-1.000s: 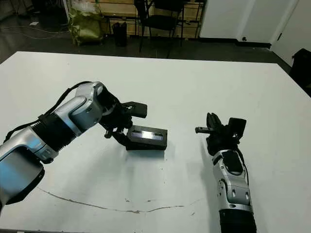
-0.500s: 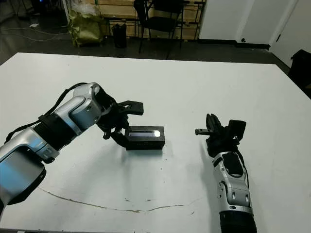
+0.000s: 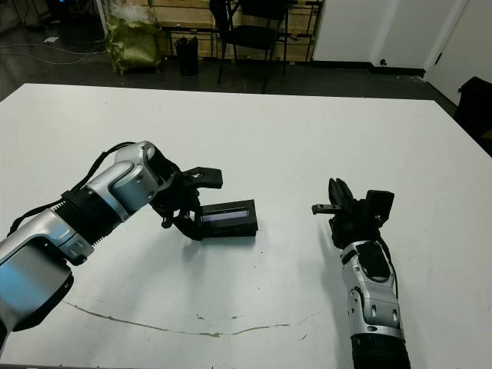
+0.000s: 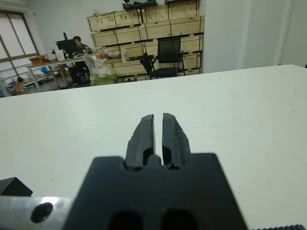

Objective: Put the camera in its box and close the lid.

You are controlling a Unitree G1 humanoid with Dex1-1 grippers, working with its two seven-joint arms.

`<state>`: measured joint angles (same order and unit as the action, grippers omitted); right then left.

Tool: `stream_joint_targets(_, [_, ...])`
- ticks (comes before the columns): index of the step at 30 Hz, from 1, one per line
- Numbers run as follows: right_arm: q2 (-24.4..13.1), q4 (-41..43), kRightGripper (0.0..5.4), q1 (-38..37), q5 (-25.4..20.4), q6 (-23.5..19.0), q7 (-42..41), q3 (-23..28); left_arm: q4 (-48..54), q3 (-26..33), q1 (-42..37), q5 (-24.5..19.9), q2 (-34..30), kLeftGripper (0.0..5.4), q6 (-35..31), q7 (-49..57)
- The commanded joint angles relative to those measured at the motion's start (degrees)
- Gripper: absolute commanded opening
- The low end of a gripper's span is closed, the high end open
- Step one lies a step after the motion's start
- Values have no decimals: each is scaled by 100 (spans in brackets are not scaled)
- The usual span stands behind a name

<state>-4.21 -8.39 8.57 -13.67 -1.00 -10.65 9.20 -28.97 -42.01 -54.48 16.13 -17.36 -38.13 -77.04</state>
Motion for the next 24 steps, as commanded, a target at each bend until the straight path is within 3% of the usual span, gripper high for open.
stream_joint_targets(1, [-3, 49, 0, -46, 24, -174, 108, 1, -131, -53, 77, 146, -81, 226, -7, 156])
stream_joint_targets(8, [-43, 9, 0, -58, -30, -71, -45, -8, -1, 104, 213, 88, -112, 226, 317, 377])
stream_joint_targets(13, [-16, 21, 0, -57, -60, -158, -4, 11, -268, 104, 132, 5, -118, 341, 1254, 141])
stream_joint_targets(17, [-42, -137, 0, -36, -81, 28, -136, 18, -395, 193, 58, -28, -133, 434, 1878, 33])
stream_joint_targets(21, [-11, -21, 0, -63, 9, -72, -6, -11, -384, 429, -97, -145, -45, 529, 1896, 0])
stream_joint_targets(24, [-22, 48, 0, -63, -6, -199, 39, -21, -447, 609, -198, -256, 35, 538, 1902, -44])
